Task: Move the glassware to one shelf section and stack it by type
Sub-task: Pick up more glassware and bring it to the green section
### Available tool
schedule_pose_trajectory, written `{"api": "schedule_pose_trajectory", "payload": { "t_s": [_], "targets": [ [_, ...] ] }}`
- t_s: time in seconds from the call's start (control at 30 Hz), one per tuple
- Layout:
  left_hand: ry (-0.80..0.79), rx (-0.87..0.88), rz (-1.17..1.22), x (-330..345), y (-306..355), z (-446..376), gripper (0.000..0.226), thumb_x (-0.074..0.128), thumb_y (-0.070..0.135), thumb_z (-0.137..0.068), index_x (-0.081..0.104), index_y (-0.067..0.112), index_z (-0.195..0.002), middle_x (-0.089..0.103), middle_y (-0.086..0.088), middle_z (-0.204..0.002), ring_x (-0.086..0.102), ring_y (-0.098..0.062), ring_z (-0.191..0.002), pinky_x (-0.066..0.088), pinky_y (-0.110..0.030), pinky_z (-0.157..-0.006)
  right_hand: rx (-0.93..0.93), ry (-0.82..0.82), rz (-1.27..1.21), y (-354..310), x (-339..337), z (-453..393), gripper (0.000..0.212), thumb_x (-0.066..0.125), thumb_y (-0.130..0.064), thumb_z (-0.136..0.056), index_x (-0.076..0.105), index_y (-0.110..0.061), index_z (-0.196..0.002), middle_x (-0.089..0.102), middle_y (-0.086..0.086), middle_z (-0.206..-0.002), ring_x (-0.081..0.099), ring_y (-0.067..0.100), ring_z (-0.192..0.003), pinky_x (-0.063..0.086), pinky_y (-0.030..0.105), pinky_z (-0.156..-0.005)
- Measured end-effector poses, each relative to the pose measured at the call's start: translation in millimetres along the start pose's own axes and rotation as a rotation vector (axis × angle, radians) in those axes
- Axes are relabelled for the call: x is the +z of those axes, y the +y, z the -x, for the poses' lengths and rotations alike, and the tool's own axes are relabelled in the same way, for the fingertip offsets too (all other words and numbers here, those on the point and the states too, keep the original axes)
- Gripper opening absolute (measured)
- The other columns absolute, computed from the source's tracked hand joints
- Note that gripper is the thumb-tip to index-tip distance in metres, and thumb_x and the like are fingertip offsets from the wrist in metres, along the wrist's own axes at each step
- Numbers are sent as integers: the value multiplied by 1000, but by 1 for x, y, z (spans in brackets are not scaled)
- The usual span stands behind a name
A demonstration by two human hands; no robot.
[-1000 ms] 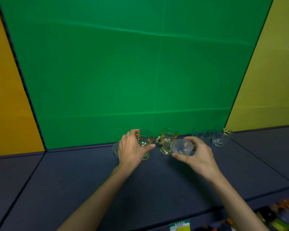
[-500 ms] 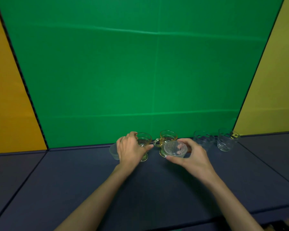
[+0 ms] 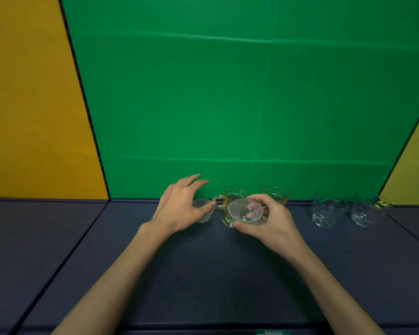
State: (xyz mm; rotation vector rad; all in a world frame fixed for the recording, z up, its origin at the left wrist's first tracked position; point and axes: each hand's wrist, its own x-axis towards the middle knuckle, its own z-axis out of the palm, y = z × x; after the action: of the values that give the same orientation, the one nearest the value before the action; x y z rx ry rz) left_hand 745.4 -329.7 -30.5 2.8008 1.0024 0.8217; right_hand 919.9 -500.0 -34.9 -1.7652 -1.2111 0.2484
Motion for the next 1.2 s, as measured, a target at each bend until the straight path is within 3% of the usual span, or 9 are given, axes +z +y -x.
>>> {"api": "schedule_pose_trajectory", "payload": {
  "t_s": [0.13, 0.27, 0.43, 0.6, 1.03, 1.2],
  "targets": [
    [-89, -84, -120, -19, -45, 27, 71, 52, 67, -87, 49, 28, -146, 41, -1, -157, 39, -23, -143, 33, -42, -115, -35, -138, 67, -21, 43, -6, 65, 87, -47, -49, 58, -34, -106, 63, -15, -105, 62, 4, -95, 55, 32, -84],
    [-182, -175, -161, -27, -81, 55, 71, 51, 69, -86, 46, 33, -148, 41, 1, -157, 40, -22, -142, 33, -43, -116, -60, -204, 129, -41, 90, -18, 68, 85, -48, -53, 57, -30, -112, 58, -10, -110, 57, 9, -100, 51, 31, -87],
    [-163, -238, -139, -37, -112, 82, 67, 54, 64, -89, 47, 32, -147, 44, 6, -154, 43, -19, -139, 34, -40, -112, -16, -208, 158, -69, 147, -41, 69, 86, -52, -56, 61, -21, -113, 65, -6, -105, 60, 13, -97, 48, 27, -77],
    [-192, -262, -194, -49, -140, 97, 72, 52, 65, -88, 38, 34, -152, 37, 3, -159, 36, -20, -144, 30, -41, -116, 22, -183, 226, -78, 185, -56, 71, 83, -43, -63, 58, -15, -123, 61, 1, -116, 57, 20, -108, 46, 29, -86],
    [-172, -211, -177, -61, -154, 99, 72, 50, 66, -89, 38, 32, -152, 37, 4, -159, 36, -18, -144, 28, -41, -117, 109, -182, 269, -70, 218, -65, 81, 83, -47, -69, 52, -11, -134, 56, 7, -130, 51, 25, -122, 42, 32, -96],
    [-209, -248, -166, -58, -153, 100, 73, 50, 66, -89, 37, 32, -152, 37, 3, -159, 37, -19, -144, 29, -41, -116, 97, -199, 274, -70, 219, -64, 92, 81, -50, -73, 41, -9, -145, 48, 10, -144, 45, 28, -132, 39, 36, -105]
  ]
}}
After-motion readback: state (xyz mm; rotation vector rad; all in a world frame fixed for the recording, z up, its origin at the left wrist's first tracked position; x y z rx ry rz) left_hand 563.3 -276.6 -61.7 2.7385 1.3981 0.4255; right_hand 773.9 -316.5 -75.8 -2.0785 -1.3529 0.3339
